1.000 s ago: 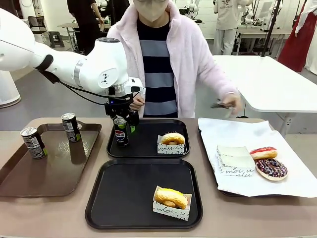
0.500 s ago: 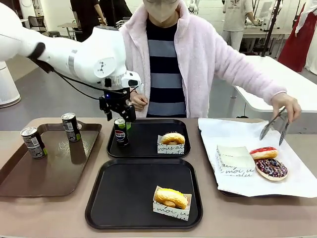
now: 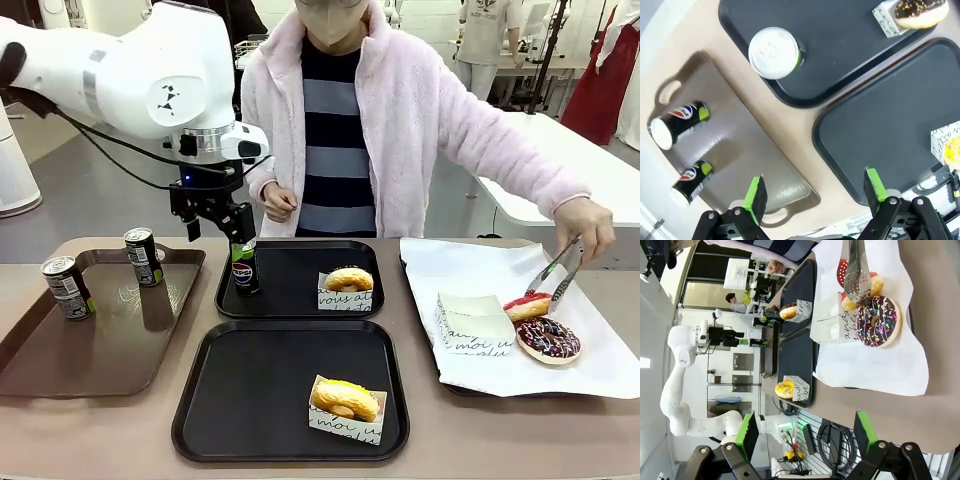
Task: Set up donuts and drinks on trays.
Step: Pick up one Pepsi coke and place it on the Flat Tray, then pick up one Pepsi coke from the Handle tray and place it on the Flat Tray without a Pepsi coke.
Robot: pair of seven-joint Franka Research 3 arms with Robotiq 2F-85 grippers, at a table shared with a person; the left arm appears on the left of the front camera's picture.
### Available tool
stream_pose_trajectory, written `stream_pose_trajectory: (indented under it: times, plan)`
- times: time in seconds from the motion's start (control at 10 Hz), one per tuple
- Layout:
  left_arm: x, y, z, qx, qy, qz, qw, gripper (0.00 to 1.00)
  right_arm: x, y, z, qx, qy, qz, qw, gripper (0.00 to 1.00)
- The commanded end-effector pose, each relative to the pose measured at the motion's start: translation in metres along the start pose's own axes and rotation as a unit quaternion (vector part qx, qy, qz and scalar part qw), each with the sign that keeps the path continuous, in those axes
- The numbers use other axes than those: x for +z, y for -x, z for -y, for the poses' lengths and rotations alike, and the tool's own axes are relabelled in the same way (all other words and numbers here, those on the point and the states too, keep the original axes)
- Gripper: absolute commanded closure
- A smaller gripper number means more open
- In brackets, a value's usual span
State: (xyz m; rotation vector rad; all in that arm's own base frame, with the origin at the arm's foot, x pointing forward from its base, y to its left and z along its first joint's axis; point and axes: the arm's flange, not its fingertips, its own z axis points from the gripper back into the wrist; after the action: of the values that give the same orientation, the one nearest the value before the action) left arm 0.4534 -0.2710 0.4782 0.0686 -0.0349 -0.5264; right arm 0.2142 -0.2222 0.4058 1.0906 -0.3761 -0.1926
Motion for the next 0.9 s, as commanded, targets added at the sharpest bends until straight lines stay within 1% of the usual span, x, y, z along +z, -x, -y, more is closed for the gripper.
stream_pose_trajectory:
  times: [0.0,0.6,0.7,0.8]
  plan:
    - [0.001,-0.011,0.001,-0.014,-0.009,0.003,1.0,0.0,0.0,-0.001,0.002,0.006,-0.008,0.003,1.0,0.0]
    - [-0.001,-0.008,0.002,-0.007,-0.002,0.001,1.0,0.0,0.0,-0.001,0.002,0.006,-0.008,0.003,1.0,0.0]
    - [0.001,0.006,-0.029,0.043,-0.009,0.019,0.999,0.0,0.0,-0.001,0.002,0.006,-0.008,0.003,1.0,0.0]
    - [0.006,0.018,-0.074,0.083,0.007,0.025,0.996,0.0,0.0,-0.001,0.002,0.006,-0.008,0.003,1.0,0.0]
